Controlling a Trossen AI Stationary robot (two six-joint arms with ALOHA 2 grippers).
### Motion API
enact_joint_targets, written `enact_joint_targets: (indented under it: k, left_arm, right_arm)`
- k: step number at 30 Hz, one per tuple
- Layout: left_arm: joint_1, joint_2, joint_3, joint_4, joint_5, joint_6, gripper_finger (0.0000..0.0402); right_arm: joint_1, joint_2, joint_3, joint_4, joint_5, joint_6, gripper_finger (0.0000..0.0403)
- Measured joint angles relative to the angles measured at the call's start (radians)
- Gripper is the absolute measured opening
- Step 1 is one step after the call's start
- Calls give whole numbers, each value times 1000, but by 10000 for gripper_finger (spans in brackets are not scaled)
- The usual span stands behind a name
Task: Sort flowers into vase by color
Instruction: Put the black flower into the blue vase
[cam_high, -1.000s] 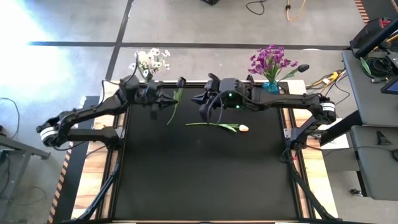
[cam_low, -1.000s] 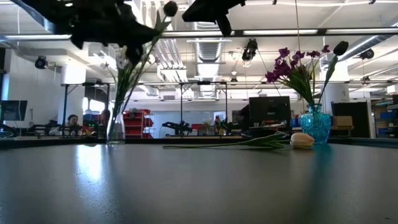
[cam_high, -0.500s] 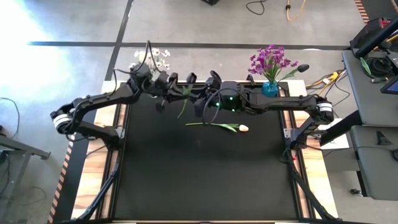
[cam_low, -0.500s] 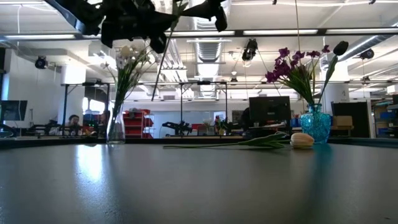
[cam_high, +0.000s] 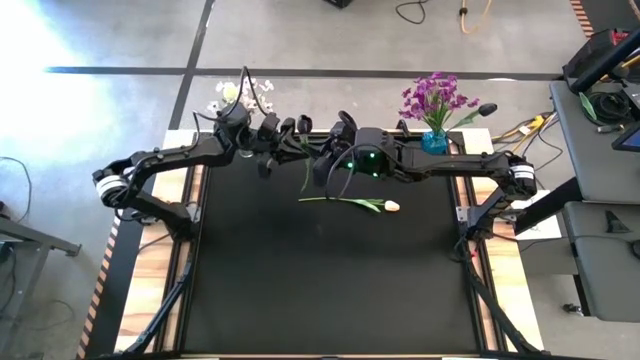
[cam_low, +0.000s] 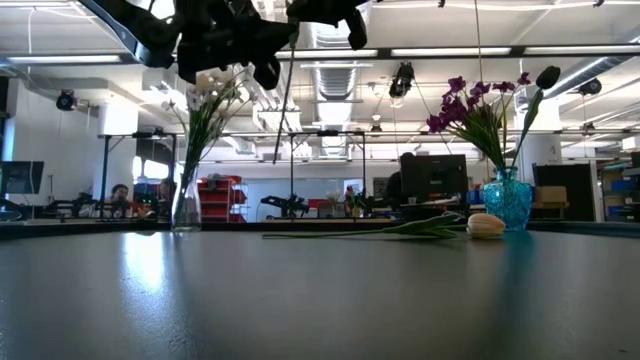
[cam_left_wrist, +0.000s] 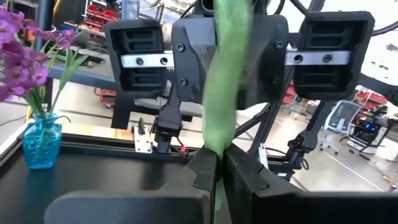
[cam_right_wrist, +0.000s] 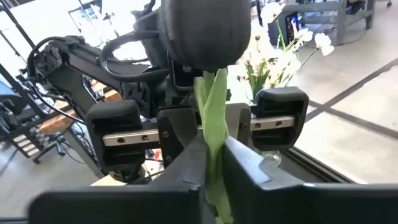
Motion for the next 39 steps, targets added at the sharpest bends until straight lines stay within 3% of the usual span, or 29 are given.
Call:
enact_joint_targets:
  k: [6,17,21,27,33,39]
  left_arm:
    - [1,0,0,-5,-4,-26,38]
    - [7,0,-51,-18,-37,-28,128]
    - [8,0,-66,-16,-39,-28,141]
    - [8,-1,-82,-15,-56,-29,144]
    - [9,-3,-84,-14,-94,-31,144]
    - [9,-3,-85,-14,-119,-31,144]
  right_arm:
    - [2,-38,0,-53,16,-53,14]
    - [5,-259,0,-365,244,-134,13]
    - [14,-344,1,-563,381,-133,13]
    - [57,-454,1,-790,667,-128,13]
    - [67,-510,-7,-899,917,-133,13]
    - [67,-556,-97,-912,1058,-115,12]
